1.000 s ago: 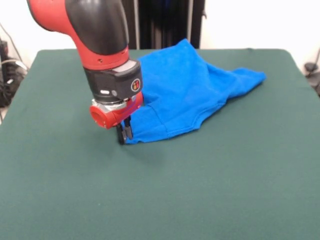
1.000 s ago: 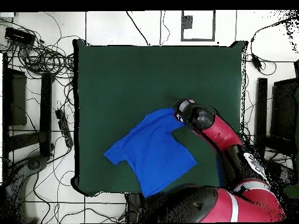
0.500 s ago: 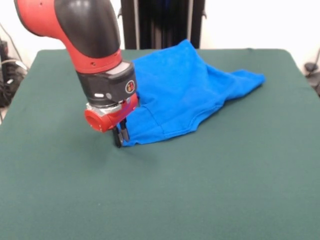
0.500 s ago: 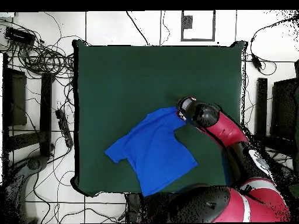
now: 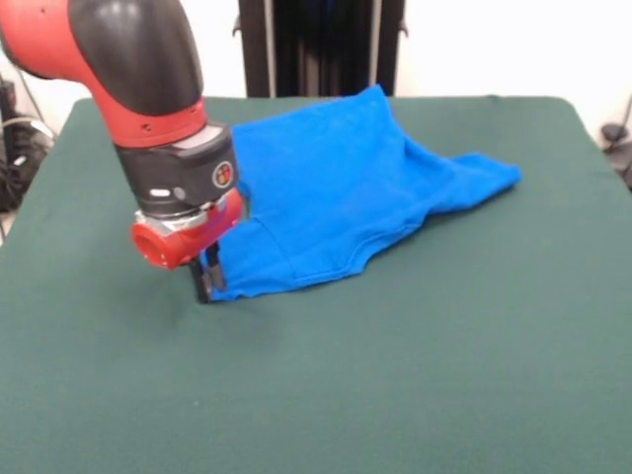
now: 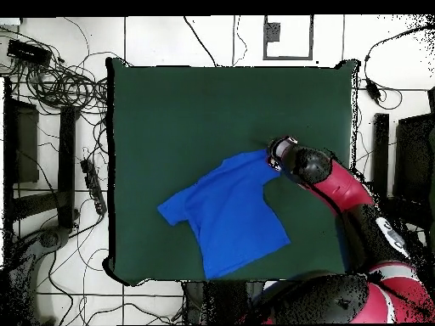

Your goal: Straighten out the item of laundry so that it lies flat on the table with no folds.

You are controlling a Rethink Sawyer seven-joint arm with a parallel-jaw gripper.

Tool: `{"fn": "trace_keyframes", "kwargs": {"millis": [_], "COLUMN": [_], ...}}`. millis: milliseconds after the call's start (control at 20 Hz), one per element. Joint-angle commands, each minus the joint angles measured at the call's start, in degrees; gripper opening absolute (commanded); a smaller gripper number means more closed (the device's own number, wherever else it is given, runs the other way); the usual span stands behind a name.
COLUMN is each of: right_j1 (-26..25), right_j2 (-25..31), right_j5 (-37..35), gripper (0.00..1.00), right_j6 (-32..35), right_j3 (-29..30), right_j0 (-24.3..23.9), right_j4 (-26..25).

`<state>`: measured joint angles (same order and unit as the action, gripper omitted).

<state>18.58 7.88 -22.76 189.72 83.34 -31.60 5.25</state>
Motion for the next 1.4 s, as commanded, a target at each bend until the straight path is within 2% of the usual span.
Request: {"fn": "trace_keyframes", "kwargs": {"millis": [50, 400, 650, 900, 950, 1000, 1100, 1200, 1400], "right_j1": [-6.5, -3.0, -3.2, -4.3, -4.4, -4.6, -7.2, -10.5, -13.2], "right_j2": [1.3, 3.6, 5.2, 4.1, 1.1, -1.9, -3.4, -3.6, -3.6], "right_j5": [11.2, 6.0, 7.2, 8.5, 7.2, 5.9, 11.8, 18.8, 24.9], "gripper": [0.00, 0.00, 0.00, 0.00, 0.00, 1.00, 1.00, 1.00, 1.00], "right_j6": [-5.7, -7.5, -8.7, -5.5, -2.8, -0.2, 2.7, 6.6, 4.0], "right_j3": [-7.3, -6.0, -4.8, -5.0, -5.6, -6.2, -7.9, -9.5, -11.6], "right_j0": [-2.6, -5.2, -7.1, -6.0, -3.7, -1.4, 0.4, 1.8, 2.1], "right_j4": [-4.4, -6.1, -8.7, -9.7, -9.2, -8.6, -8.0, -5.0, -5.4]}}
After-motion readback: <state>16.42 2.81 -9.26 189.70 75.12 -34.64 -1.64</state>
